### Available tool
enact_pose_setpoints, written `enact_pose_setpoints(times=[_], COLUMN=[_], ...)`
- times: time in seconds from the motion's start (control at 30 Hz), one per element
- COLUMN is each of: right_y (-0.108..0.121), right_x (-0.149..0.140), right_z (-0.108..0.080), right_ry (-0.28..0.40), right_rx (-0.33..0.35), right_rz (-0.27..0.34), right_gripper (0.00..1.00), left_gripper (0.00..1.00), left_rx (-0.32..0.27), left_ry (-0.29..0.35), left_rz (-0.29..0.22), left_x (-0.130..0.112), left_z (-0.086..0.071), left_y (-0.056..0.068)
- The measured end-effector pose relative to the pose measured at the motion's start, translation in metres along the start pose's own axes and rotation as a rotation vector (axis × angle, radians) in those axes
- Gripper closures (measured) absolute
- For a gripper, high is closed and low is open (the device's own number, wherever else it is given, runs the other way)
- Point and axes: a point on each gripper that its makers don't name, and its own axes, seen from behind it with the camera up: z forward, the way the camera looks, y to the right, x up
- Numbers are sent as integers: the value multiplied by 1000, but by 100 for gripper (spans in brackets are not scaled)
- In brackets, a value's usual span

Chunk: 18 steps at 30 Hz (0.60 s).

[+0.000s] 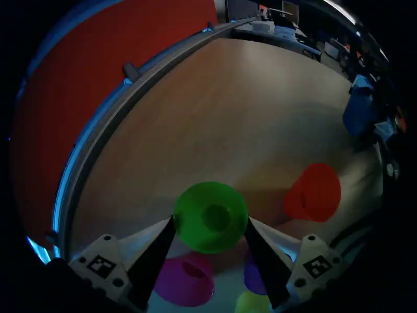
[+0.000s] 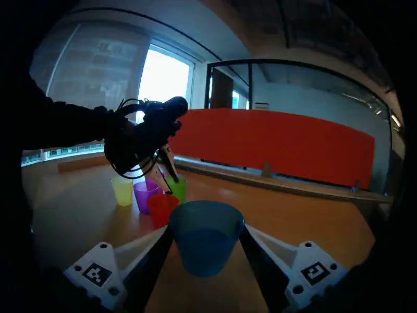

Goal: Pour water

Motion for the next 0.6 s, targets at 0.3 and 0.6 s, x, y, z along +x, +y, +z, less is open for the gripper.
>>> enact_pose_setpoints(times=[0.3,0.6], right_y=[-2,-4], right_x=[6,15], right_z=[-1,-5], right_ry=[7,18], right_rx=[-2,-4], right_rz=[-7,-14], right_gripper=[10,10], left_gripper=[11,11], left_rx=[12,38], left_ry=[59,142], left_rz=[-15,-40], left_x=[12,24], left_z=[-18,-43], left_y=[0,-1])
